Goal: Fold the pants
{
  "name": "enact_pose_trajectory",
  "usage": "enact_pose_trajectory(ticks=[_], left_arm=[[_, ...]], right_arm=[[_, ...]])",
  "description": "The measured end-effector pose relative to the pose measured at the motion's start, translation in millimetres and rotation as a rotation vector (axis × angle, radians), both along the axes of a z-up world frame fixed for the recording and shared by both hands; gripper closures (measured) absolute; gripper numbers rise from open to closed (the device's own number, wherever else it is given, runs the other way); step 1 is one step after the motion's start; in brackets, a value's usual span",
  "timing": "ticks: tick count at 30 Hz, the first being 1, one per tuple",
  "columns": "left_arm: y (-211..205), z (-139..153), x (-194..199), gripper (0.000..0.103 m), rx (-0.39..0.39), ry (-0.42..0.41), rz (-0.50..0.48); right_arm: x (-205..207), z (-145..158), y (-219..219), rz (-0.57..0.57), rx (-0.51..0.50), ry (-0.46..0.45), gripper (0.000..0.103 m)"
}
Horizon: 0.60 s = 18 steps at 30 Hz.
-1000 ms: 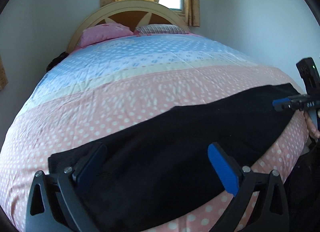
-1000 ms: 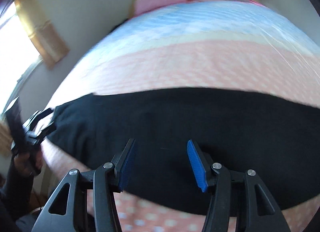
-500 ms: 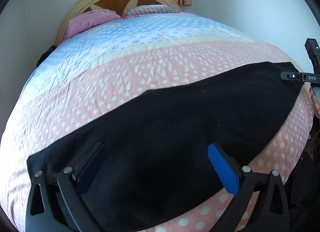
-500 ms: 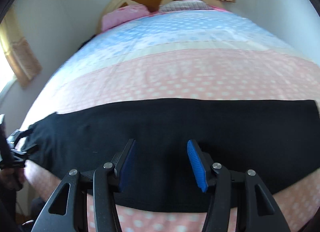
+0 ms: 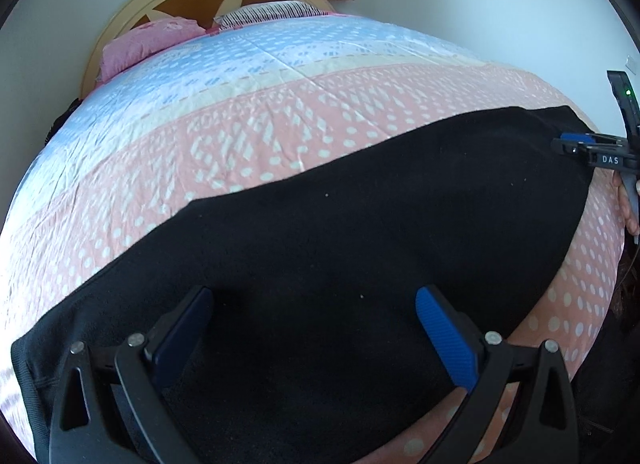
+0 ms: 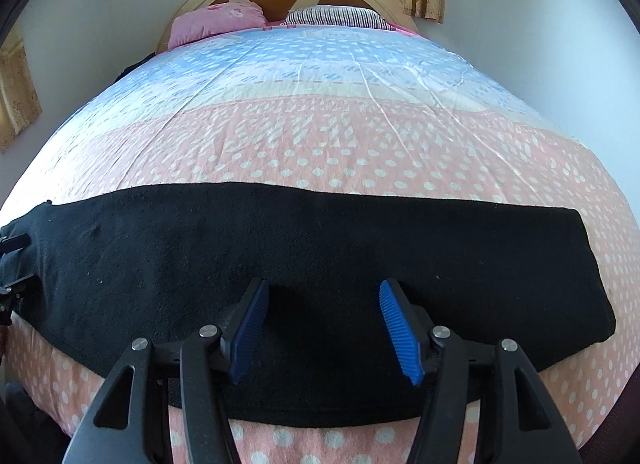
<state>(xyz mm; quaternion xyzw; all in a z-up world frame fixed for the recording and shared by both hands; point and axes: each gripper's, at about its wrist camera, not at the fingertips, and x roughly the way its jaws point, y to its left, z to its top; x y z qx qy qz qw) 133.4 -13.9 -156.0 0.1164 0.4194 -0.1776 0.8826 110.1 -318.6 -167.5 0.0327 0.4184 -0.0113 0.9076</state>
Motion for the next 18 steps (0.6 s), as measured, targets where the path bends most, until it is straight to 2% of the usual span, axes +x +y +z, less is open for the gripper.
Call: enact_pose_trajectory(ticks=[3, 5, 7, 10, 12, 14, 18], left_arm=[[1.5, 1.9, 0.5, 0.000, -0.012, 0.011, 0.009], [0.6, 2.1, -0.4, 0.000, -0.008, -0.002, 0.011], [1.4, 4.8, -3.5, 0.000, -0.011, -0.026, 0.012], [3.9, 4.2, -0.9, 0.000, -0.020, -0.048, 0.028], [7.3, 5.2, 0.4, 0.000, -0.040, -0.051, 0.038], [10.1, 5.7, 2.1, 0.000, -0.047, -0.051, 0.053], [14.0, 5.7, 4.6, 0.000, -0.063, -0.045, 0.076]], right_arm=[[-23.0, 12.9, -18.8, -0.048, 0.076, -0.048, 0.043], [-40.6, 19.6, -49.0, -0.119, 0.167, -0.082, 0.043], [-64.0, 20.3, -90.9, -0.228, 0.295, -0.099, 0.043], [-103.2, 11.5, -149.7, -0.418, 0.423, -0.123, 0.043], [-120.2, -1.2, -178.2, -0.497, 0.501, -0.108, 0.043], [-128.7, -13.4, -196.0, -0.526, 0.595, -0.102, 0.043], [-127.4, -28.6, -208.1, -0.513, 0.728, -0.137, 0.043]])
